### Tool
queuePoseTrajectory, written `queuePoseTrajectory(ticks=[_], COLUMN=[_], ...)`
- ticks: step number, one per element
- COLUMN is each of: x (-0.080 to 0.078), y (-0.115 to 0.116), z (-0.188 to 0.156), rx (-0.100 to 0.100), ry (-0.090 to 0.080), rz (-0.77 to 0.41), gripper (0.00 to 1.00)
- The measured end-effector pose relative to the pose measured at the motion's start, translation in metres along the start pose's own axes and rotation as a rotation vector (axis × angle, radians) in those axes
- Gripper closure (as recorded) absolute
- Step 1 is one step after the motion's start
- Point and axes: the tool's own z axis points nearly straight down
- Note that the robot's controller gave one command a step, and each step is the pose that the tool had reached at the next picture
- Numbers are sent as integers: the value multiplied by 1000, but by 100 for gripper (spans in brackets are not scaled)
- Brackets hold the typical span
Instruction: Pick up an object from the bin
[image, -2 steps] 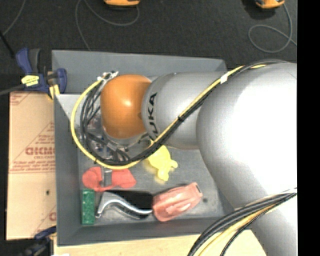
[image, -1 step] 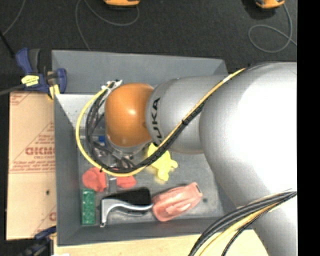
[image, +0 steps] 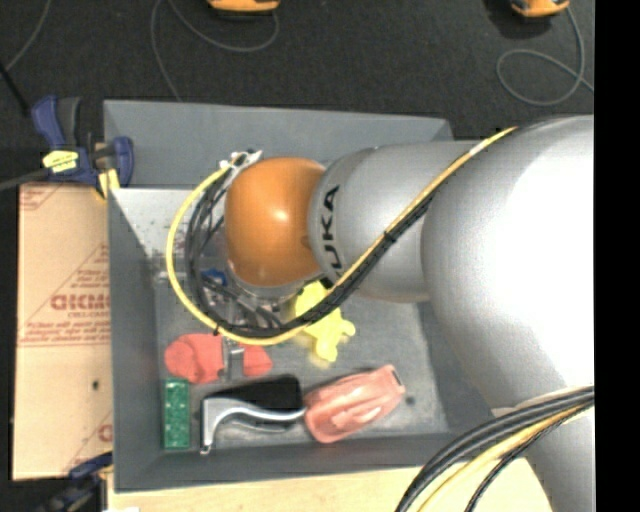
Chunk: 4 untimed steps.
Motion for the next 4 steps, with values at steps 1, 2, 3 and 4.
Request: queuePoseTrajectory(ticks=[1, 2, 3, 4], x=[3, 16, 16, 17], y=[2, -1, -1, -1], z=[38, 41, 41, 37], rx=[-3, -1, -1, -1], ry=[-5, -3, -3, 1], rz=[0, -32, -32, -31], gripper=[0, 100, 100, 100])
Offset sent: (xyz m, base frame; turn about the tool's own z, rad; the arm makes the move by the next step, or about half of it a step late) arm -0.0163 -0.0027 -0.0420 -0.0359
